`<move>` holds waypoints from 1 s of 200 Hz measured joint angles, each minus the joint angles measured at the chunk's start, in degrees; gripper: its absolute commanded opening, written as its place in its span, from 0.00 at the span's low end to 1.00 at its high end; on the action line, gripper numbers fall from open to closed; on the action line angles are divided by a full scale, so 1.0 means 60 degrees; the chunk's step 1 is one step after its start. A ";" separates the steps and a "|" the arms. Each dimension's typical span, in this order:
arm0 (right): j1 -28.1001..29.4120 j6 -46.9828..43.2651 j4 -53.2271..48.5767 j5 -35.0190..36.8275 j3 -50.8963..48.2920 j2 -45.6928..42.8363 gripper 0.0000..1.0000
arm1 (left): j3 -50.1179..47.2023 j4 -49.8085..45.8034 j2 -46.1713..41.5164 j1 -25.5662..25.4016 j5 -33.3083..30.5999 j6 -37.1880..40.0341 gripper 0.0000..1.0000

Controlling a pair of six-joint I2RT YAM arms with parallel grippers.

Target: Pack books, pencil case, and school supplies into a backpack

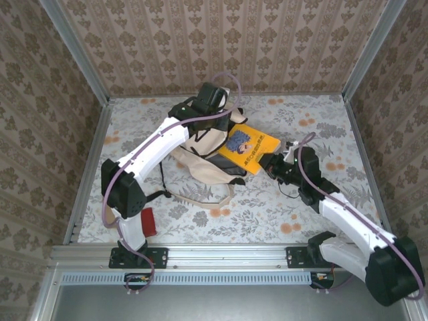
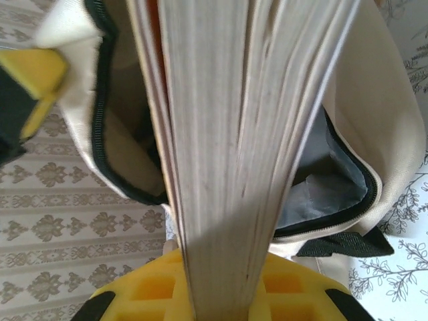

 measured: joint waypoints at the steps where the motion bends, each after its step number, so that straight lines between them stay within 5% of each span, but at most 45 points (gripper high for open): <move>1: 0.0018 0.0007 0.0047 0.0011 0.0004 0.0062 0.02 | 0.0000 0.0007 0.0000 0.0000 0.0004 -0.0004 0.01; 76: 0.0951 0.0565 0.2881 0.0189 0.1362 0.3679 0.01 | 0.0000 0.0106 -0.0022 0.0135 0.0200 -0.0335 0.01; 154: 0.1745 0.1220 0.4116 0.2029 0.3971 0.7810 0.02 | -0.0404 0.0171 -0.0583 0.0237 0.0335 -0.0750 0.01; 200: 0.2113 0.1515 0.4244 0.2849 0.5370 0.9118 0.15 | -0.0441 0.0160 -0.0936 0.0382 0.0397 -0.0790 0.01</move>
